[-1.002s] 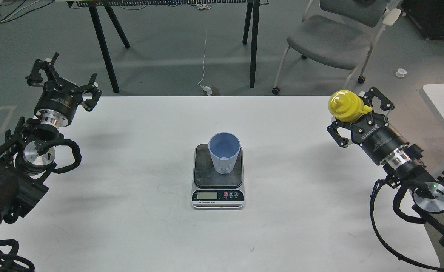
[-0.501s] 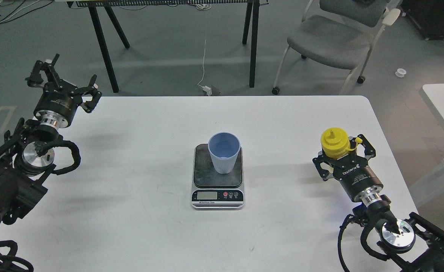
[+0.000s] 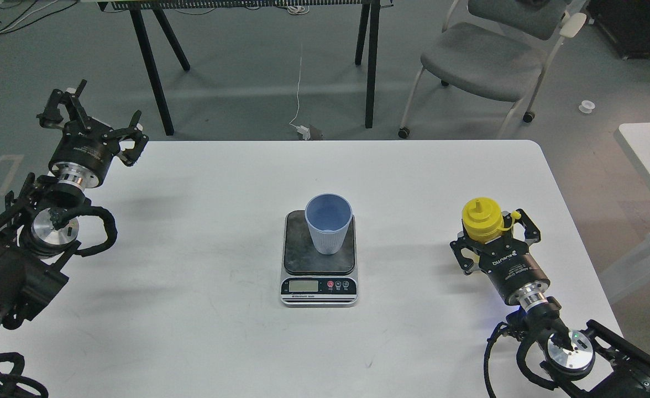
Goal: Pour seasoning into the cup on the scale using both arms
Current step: 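Lower the yellow bottle back to its table spot and release it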
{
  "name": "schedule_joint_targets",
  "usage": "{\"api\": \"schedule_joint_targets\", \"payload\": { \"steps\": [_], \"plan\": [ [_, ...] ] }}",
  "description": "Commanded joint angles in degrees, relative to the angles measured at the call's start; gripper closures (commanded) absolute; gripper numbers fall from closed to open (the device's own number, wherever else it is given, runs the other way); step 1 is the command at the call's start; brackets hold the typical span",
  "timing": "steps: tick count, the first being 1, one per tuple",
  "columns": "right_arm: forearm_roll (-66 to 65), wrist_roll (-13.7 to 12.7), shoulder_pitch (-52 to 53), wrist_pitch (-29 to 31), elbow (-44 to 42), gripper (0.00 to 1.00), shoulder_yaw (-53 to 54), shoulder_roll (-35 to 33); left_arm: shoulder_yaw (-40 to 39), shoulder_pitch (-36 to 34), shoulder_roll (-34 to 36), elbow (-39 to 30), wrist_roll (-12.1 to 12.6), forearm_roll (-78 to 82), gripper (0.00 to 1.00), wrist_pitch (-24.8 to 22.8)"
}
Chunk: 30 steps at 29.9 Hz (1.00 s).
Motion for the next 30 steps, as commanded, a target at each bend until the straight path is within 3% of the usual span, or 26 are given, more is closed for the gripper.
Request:
{"api": "schedule_joint_targets", "payload": {
  "steps": [1, 10, 22, 30],
  "plan": [
    [0.0, 0.0, -0.3, 0.0, -0.2, 0.48, 0.2, 0.4, 0.0, 0.0, 0.0, 0.0, 0.0, 0.0, 0.01, 0.0],
    [0.3, 0.5, -0.3, 0.0, -0.1, 0.36, 0.8, 0.4, 0.0, 0.1, -0.2, 0.0, 0.0, 0.0, 0.01, 0.0],
    [1.6, 1.3, -2.7, 0.0, 0.4, 0.07, 3.1, -0.2, 0.1, 0.1, 0.0, -1.3, 0.0, 0.1, 0.01, 0.0],
    [1.6, 2.3, -4.9, 0.0, 1.5, 0.01, 3.4, -1.6, 0.1, 0.2, 0.0, -2.3, 0.0, 0.1, 0.01, 0.0]
  ]
}}
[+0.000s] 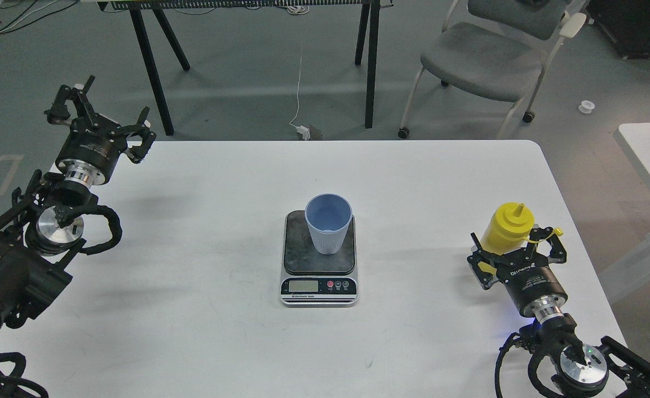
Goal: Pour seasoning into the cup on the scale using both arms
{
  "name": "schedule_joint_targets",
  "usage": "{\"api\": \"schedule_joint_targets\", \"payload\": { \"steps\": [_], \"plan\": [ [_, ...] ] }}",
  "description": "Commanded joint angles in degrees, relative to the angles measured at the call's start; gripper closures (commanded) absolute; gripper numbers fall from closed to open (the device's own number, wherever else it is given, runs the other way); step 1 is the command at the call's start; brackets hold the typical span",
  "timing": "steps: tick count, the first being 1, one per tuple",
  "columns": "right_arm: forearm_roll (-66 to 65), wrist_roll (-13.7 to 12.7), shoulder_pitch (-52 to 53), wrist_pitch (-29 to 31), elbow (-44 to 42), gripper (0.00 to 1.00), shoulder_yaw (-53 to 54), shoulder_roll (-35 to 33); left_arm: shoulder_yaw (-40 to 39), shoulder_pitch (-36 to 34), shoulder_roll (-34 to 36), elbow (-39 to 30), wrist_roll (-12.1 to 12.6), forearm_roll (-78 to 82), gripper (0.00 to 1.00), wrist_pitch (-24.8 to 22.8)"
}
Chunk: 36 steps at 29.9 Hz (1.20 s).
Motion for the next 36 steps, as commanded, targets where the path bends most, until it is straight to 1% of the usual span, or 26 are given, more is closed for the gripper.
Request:
{"api": "schedule_joint_targets", "payload": {
  "steps": [1, 7, 12, 17, 20, 23, 27, 30, 32, 36],
  "plan": [
    [0.0, 0.3, -1.0, 0.0, 0.4, 0.01, 0.1, -0.3, 0.0, 0.3, 0.0, -0.1, -0.1, 0.0, 0.01, 0.0],
    [0.0, 0.2, -3.9, 0.0, 1.4, 0.01, 0.1, -0.6, -0.1, 0.8, 0.2, -0.1, -0.2, 0.0, 0.01, 0.0],
    [0.0, 0.3, -9.6, 0.0, 7.0, 0.01, 0.9, -4.0, -0.1, 1.1, 0.2, -0.1, -0.3, 0.0, 0.01, 0.0],
    [-0.3, 0.3, -15.3, 0.0, 15.0, 0.01, 1.4, -10.3, -0.1, 1.1, 0.3, -1.1, -0.4, 0.0, 0.01, 0.0],
    [-0.4, 0.4, -16.6, 0.0, 16.5, 0.01, 1.7, -14.9, -0.2, 1.2, 1.1, -3.4, -0.5, 0.0, 0.01, 0.0],
    [-0.6, 0.3, -16.4, 0.0, 14.7, 0.01, 4.2, -20.1, -0.3, 1.5, 2.9, -5.0, -0.4, -0.1, 0.01, 0.0],
    [-0.7, 0.2, -13.1, 0.0, 9.3, 0.00, 8.4, -23.6, -0.5, 1.5, 3.3, -5.1, -0.1, -0.1, 0.01, 0.0],
    [-0.9, 0.2, -5.7, 0.0, 1.6, 0.00, 9.0, -23.6, -0.6, 1.5, 3.3, -5.1, -0.1, -0.1, 0.01, 0.0],
    [-1.0, -0.3, 0.8, 0.0, -4.0, 0.00, 8.6, -23.7, -0.8, 1.5, 3.2, -5.0, -0.1, -0.2, 0.01, 0.0],
    [-1.0, -1.1, 11.5, 0.0, -10.8, 0.00, 7.7, -23.1, -1.0, 1.6, 2.8, -4.7, -0.2, -0.4, 0.01, 0.0]
  ]
}}
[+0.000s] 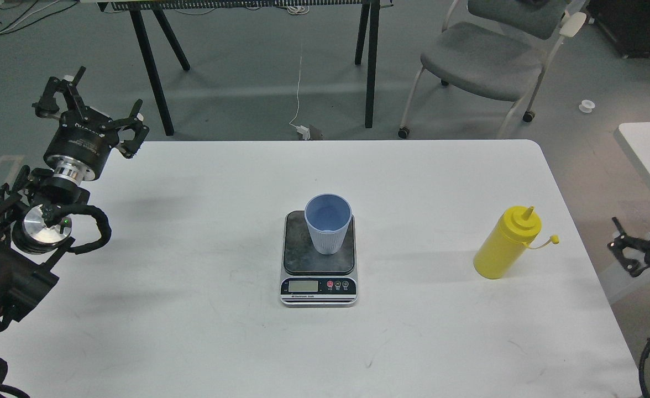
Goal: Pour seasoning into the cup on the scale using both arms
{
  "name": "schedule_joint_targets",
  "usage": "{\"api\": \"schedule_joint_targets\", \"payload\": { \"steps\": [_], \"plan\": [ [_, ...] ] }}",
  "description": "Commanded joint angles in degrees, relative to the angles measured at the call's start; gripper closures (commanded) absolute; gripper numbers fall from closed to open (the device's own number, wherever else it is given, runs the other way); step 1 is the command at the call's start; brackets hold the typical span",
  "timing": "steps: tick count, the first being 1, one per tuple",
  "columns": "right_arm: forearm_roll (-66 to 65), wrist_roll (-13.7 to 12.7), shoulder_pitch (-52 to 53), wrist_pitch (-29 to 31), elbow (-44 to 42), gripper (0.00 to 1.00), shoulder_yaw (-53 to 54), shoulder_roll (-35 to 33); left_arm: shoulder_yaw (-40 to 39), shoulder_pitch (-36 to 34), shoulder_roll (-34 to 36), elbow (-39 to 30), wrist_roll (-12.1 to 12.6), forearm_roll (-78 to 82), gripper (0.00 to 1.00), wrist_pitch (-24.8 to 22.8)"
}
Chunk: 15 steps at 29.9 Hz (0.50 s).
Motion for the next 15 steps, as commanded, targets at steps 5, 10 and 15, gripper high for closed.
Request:
{"api": "schedule_joint_targets", "payload": {
  "steps": [5, 10, 15],
  "plan": [
    [0.3, -1.0, 20.7, 0.0, -11.4, 0.01, -7.5, 4.0, -0.2, 0.1, -0.3, 0.2, -0.2, -0.3, 0.01, 0.0],
    [0.4, -1.8, 27.6, 0.0, -17.5, 0.00, -9.7, 11.1, -1.8, 0.0, -0.4, 0.2, -0.2, -0.4, 0.01, 0.0],
    [0.4, -1.7, 29.3, 0.0, -19.5, 0.00, -9.5, 15.7, -2.3, -0.1, -0.3, 0.3, 0.1, -0.3, 0.01, 0.0]
  ]
}}
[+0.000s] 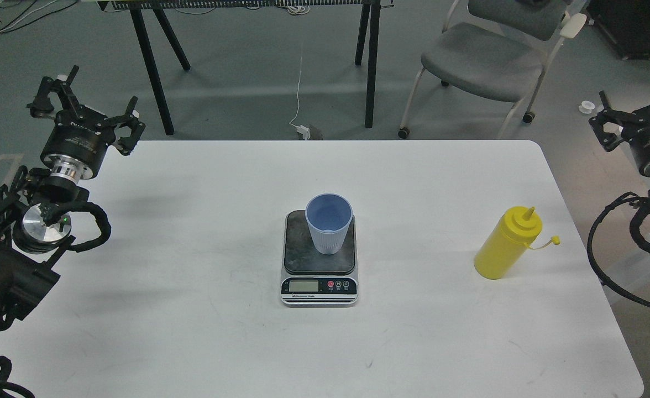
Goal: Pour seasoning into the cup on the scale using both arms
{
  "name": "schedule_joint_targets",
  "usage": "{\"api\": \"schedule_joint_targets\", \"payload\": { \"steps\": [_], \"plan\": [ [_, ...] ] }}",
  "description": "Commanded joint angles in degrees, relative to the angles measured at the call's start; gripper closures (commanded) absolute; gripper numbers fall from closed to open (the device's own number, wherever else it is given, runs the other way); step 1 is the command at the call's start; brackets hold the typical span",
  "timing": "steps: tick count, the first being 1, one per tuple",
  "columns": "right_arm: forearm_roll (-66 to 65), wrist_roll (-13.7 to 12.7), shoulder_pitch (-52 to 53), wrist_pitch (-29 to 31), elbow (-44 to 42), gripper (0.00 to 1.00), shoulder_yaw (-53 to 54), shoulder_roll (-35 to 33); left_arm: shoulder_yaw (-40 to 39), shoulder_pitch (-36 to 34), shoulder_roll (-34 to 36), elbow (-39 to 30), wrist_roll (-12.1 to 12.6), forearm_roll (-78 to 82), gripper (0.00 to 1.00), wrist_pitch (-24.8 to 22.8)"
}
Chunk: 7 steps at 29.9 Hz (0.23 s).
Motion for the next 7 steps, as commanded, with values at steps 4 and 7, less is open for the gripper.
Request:
{"api": "schedule_joint_targets", "payload": {
  "steps": [4, 7],
  "plan": [
    [-0.1, 0.3, 0.9, 0.0, -0.7, 0.00, 0.0, 1.7, -0.1, -0.1, -0.1, 0.2, 0.2, 0.2, 0.01, 0.0],
    [-0.2, 0.4, 0.9, 0.0, -0.6, 0.00, -0.5, 1.7, 0.0, -0.6, -0.2, 0.2, 0.2, 0.3, 0.01, 0.0]
  ]
}}
